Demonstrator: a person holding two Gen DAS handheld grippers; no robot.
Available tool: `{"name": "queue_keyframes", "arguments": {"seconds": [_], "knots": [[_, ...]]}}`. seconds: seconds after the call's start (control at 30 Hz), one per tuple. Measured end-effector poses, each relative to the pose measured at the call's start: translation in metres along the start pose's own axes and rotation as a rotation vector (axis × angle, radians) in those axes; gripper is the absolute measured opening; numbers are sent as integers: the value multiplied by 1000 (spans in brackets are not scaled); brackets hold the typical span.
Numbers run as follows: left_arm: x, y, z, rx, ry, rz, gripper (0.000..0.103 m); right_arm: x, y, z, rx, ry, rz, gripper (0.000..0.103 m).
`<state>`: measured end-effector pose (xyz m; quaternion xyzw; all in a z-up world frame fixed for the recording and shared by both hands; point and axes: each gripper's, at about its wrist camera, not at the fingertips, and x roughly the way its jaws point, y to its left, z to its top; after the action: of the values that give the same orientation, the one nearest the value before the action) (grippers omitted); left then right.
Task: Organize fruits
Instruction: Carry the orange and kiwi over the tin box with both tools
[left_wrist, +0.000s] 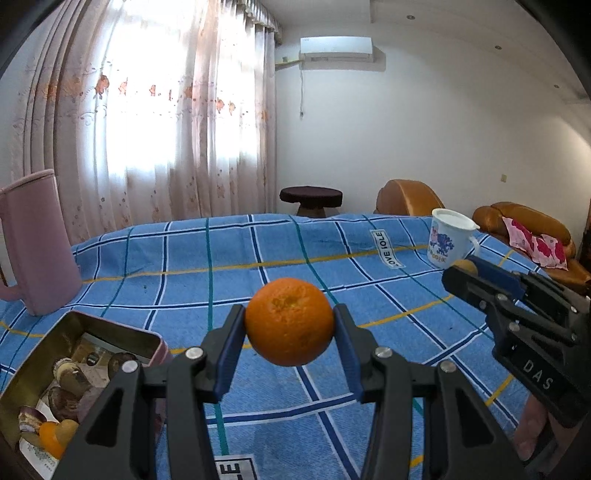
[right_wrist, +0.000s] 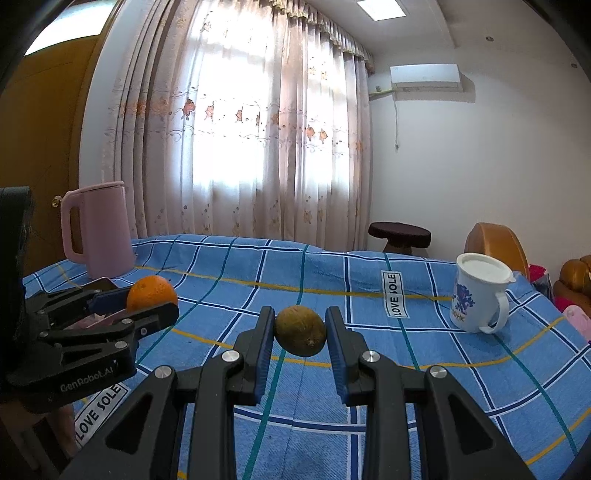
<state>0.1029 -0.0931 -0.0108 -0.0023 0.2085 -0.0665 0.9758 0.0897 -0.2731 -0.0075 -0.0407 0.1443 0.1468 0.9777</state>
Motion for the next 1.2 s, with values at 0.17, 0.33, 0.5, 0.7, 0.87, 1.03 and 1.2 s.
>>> {"name": "queue_keyframes", "arguments": {"seconds": [0.17,0.33,0.5,0.7,0.87,1.03,1.2], "knots": [[-6,0,-1,0,-26,8,49,-5,3,0,-16,-19,-3,30],[-13,-1,-2,4,-60,19,49,-12,9,0,-42,-51,-13,30],[-20,-1,-3,9,-82,29,50,-22,15,-1,-72,-92,-24,30],[-30,4,-7,1,-91,33,49,-30,22,0,-105,-126,-34,30],[-36,12,-11,-7,-80,36,49,-24,20,1,-72,-98,-3,30],[-44,27,-14,-29,-66,37,49,-23,28,6,-50,-88,36,30],[-54,49,-16,-57,-51,53,49,-18,52,17,-43,-79,109,30]]}}
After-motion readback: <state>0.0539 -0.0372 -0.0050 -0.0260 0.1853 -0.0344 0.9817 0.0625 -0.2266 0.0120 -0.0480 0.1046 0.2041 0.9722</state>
